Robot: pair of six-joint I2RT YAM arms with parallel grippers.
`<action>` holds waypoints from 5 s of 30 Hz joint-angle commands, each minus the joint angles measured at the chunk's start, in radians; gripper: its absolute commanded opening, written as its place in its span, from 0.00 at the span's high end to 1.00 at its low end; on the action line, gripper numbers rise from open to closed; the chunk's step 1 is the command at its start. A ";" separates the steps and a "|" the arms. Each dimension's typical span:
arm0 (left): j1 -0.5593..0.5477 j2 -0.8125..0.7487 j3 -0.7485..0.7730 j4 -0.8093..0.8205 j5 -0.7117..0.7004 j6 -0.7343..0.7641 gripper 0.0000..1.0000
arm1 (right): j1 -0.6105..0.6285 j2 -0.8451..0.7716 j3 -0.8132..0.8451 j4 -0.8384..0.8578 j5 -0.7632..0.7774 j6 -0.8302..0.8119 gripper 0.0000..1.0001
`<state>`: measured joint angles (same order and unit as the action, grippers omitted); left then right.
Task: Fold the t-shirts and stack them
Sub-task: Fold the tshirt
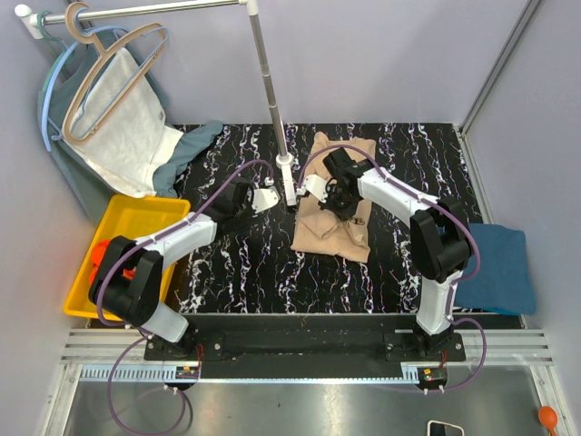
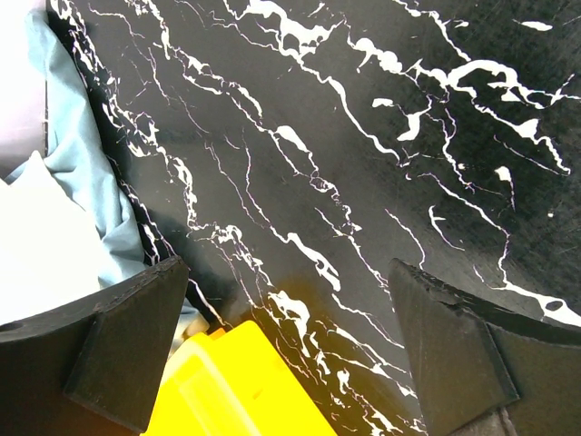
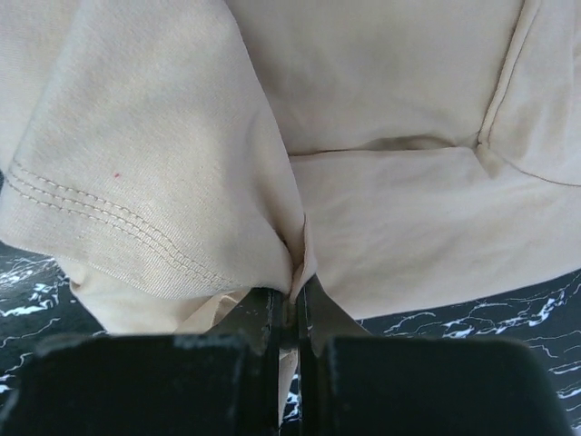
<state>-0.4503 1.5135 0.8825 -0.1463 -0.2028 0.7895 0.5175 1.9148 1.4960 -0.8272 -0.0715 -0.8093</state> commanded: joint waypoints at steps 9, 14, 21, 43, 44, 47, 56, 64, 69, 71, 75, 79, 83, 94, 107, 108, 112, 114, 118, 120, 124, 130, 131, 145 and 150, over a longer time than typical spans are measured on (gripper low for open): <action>0.004 0.013 -0.005 0.057 0.031 0.007 0.01 | -0.039 0.081 0.098 0.099 0.042 -0.022 0.85; 0.004 0.011 -0.005 0.056 0.037 0.005 0.01 | -0.047 0.101 0.133 0.122 0.088 -0.008 0.64; 0.002 0.011 -0.014 0.059 0.036 0.005 0.01 | -0.053 0.122 0.175 0.143 0.140 -0.007 0.53; 0.002 -0.001 0.025 0.034 0.078 -0.015 0.01 | -0.076 -0.012 0.071 0.183 0.220 0.090 0.40; 0.002 -0.003 0.035 0.015 0.106 -0.015 0.01 | -0.077 -0.035 0.043 0.192 0.229 0.096 0.38; 0.001 -0.003 0.081 -0.037 0.193 -0.030 0.01 | -0.076 -0.138 -0.066 0.207 0.230 0.122 0.28; -0.056 0.114 0.265 -0.220 0.420 -0.116 0.01 | -0.071 -0.445 -0.361 0.206 0.153 0.177 0.01; -0.200 0.238 0.329 -0.279 0.457 -0.151 0.01 | -0.059 -0.519 -0.540 0.204 0.087 0.194 0.03; -0.249 0.286 0.338 -0.280 0.453 -0.151 0.01 | -0.056 -0.513 -0.586 0.237 0.073 0.202 0.05; -0.260 0.290 0.340 -0.280 0.450 -0.151 0.01 | -0.056 -0.502 -0.591 0.243 0.075 0.200 0.06; -0.272 0.307 0.352 -0.280 0.450 -0.144 0.01 | -0.056 -0.487 -0.600 0.260 0.042 0.200 0.07; -0.275 0.335 0.381 -0.292 0.460 -0.136 0.01 | -0.056 -0.474 -0.603 0.276 0.047 0.193 0.09; -0.277 0.372 0.418 -0.303 0.482 -0.122 0.01 | -0.056 -0.473 -0.615 0.289 0.045 0.182 0.10; -0.281 0.435 0.466 -0.309 0.493 -0.095 0.10 | -0.056 -0.487 -0.677 0.344 0.047 0.156 0.13; -0.281 0.476 0.501 -0.323 0.519 -0.087 0.19 | -0.056 -0.689 -0.836 0.358 0.067 0.071 0.15; -0.280 0.479 0.504 -0.328 0.517 -0.085 0.19 | -0.056 -0.701 -0.850 0.355 0.067 0.067 0.15; -0.280 0.494 0.516 -0.338 0.514 -0.076 0.36 | -0.056 -0.744 -0.862 0.344 0.067 0.061 0.15; -0.281 0.507 0.524 -0.346 0.510 -0.073 0.42 | -0.056 -0.752 -0.867 0.343 0.064 0.061 0.15; -0.280 0.527 0.536 -0.360 0.497 -0.061 0.60 | -0.056 -0.763 -0.861 0.336 0.059 0.068 0.14; -0.280 0.534 0.541 -0.365 0.491 -0.059 0.72 | -0.056 -0.763 -0.849 0.338 0.046 0.079 0.15; -0.280 0.531 0.553 -0.377 0.494 -0.061 0.97 | -0.054 -0.723 -0.827 0.356 0.026 0.093 0.15; -0.280 0.524 0.593 -0.417 0.519 -0.064 1.00 | -0.036 -0.668 -0.800 0.407 0.024 0.107 0.16; -0.281 0.527 0.598 -0.438 0.525 -0.064 1.00 | -0.033 -0.669 -0.796 0.419 0.025 0.110 0.16; -0.337 0.501 0.575 -0.550 0.543 -0.033 1.00 | 0.050 -0.619 -0.867 0.573 0.111 0.079 0.17; -0.338 0.496 0.575 -0.565 0.539 -0.027 1.00 | 0.052 -0.574 -0.885 0.592 0.116 0.047 0.18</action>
<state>-0.7464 2.0331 1.4525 -0.6437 0.2752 0.7322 0.5568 1.2778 0.6338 -0.2859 0.0067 -0.7288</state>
